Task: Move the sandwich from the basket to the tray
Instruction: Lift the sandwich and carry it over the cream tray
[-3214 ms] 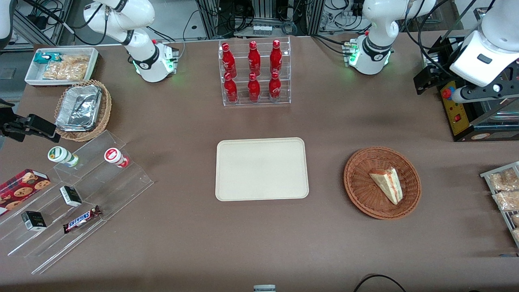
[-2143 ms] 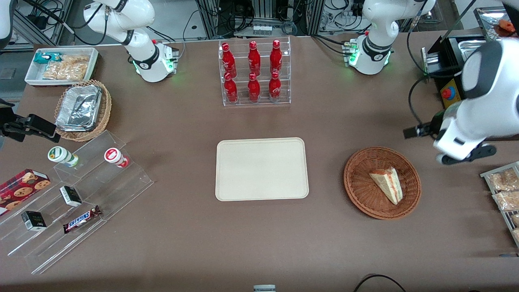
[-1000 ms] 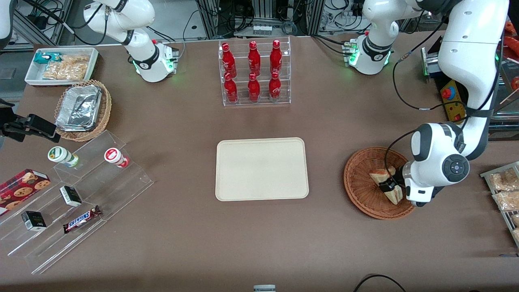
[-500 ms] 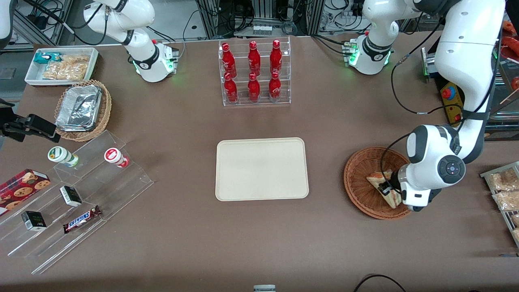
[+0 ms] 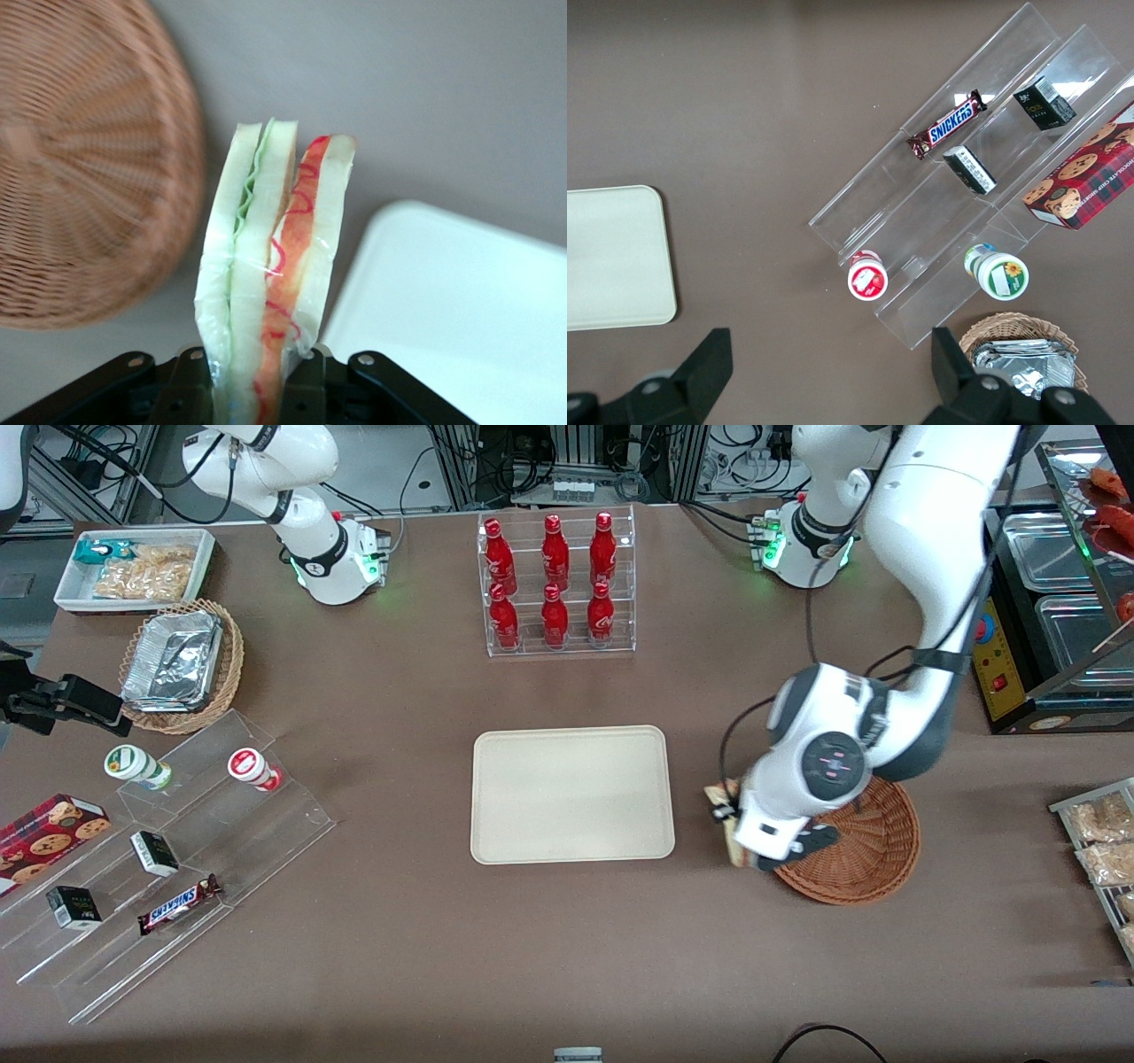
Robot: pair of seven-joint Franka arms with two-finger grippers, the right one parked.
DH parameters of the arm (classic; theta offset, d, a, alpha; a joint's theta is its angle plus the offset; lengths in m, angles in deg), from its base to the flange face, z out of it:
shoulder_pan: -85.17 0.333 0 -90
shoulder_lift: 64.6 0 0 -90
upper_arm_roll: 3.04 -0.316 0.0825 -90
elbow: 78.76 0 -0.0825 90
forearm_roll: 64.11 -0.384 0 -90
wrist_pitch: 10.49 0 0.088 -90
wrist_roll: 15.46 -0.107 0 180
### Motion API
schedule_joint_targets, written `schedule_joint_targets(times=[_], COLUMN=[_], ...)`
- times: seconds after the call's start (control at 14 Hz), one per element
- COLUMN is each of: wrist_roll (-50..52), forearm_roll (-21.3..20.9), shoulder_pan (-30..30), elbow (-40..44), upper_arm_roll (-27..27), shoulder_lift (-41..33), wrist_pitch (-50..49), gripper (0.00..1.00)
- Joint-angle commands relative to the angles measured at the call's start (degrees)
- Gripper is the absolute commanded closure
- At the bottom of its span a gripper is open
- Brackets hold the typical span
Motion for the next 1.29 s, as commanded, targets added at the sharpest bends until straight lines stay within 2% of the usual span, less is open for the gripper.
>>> schedule_joint_targets(times=[0.0, 0.43, 0.64, 0.71, 1.0, 1.07, 1.21], wrist_roll=[-1.1, 7.5, 8.2, 8.4, 9.4, 9.4, 9.5], forearm_roll=[0.4, 0.5, 0.3, 0.3, 0.1, 0.1, 0.2], shoulder_pan=[-6.9, -19.9, -20.5, -21.2, -21.0, -20.9, -21.0], elbow=[1.7, 5.0, 6.8, 7.7, 11.1, 11.2, 11.8], upper_arm_roll=[-0.9, -1.1, -1.1, -1.1, -1.6, -2.2, -3.4], shoulder_lift=[2.8, 9.4, 11.4, 12.2, 13.4, 13.4, 13.3], wrist_pitch=[-0.6, 5.0, 5.1, 5.2, 5.2, 5.2, 5.2], gripper=[0.90, 0.88, 0.83, 0.78, 0.23, 0.15, 0.11])
